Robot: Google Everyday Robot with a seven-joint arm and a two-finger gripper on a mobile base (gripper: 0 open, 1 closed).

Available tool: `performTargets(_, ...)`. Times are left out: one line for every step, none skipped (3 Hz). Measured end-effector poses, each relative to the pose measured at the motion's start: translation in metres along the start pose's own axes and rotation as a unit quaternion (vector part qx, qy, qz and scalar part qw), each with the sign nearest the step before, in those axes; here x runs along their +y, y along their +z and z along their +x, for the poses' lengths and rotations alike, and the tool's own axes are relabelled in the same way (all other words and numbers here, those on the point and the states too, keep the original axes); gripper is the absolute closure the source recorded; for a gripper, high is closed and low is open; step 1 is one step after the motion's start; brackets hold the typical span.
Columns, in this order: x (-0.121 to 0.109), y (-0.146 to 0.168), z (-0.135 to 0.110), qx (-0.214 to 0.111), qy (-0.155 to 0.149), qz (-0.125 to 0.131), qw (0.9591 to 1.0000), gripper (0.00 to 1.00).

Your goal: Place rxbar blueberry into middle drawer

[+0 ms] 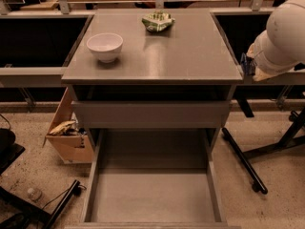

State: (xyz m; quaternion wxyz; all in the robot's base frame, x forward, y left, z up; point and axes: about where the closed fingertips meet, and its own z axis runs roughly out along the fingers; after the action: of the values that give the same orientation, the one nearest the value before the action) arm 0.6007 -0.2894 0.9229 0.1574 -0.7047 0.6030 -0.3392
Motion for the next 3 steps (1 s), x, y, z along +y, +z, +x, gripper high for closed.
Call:
performTargets(0.022,0.029,-0.023,-0.048,0.015,-0.007,0.9987,1.00)
performTargets(0.080,0.061,-0.063,-0.124,0.056,-0.021,0.9905,1.00)
performTargets(0.164,0.112,-0.107,-0.204,0.116,-0.057,0.9705,1.00)
